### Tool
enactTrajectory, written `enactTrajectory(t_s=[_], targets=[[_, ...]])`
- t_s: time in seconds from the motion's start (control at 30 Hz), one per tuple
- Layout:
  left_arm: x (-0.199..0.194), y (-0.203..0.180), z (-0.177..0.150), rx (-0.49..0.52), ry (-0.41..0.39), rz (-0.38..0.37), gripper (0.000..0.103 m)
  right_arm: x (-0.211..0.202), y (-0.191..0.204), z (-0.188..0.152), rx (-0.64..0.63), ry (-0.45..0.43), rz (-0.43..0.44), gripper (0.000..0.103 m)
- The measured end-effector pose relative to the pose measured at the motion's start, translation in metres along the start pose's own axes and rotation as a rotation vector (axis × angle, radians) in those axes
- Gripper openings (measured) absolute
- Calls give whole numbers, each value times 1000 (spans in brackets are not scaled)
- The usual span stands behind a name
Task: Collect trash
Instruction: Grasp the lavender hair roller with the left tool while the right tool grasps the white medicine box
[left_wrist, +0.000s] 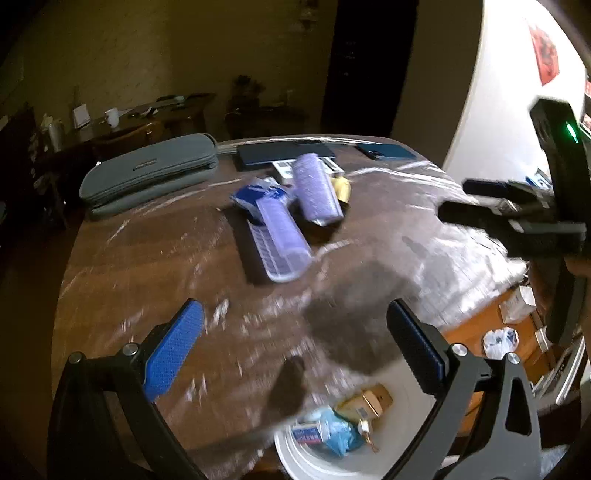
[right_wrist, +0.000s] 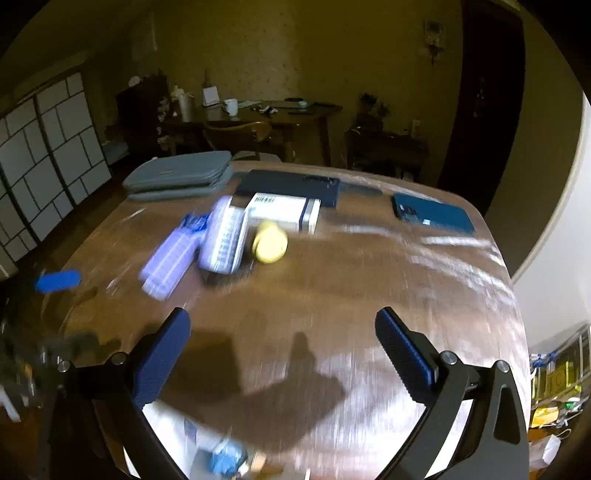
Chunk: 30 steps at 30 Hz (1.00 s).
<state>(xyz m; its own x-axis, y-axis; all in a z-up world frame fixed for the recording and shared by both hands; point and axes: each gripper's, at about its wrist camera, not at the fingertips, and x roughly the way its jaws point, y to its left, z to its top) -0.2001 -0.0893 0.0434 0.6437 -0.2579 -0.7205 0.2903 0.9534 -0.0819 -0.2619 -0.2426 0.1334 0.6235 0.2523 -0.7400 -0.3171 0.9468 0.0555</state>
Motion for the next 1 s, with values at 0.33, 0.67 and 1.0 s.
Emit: enactTrajectory(t_s=[0.33,0.67,1.0], targets=[[40,12,27,20,24,39,100,111,-9,103,111,161,30,99],[63,19,42,17,39,43,100,175,2,123,101,313,12,99],[81,28,48,15,68,25,100,197,6,127,63,358,-20,99]])
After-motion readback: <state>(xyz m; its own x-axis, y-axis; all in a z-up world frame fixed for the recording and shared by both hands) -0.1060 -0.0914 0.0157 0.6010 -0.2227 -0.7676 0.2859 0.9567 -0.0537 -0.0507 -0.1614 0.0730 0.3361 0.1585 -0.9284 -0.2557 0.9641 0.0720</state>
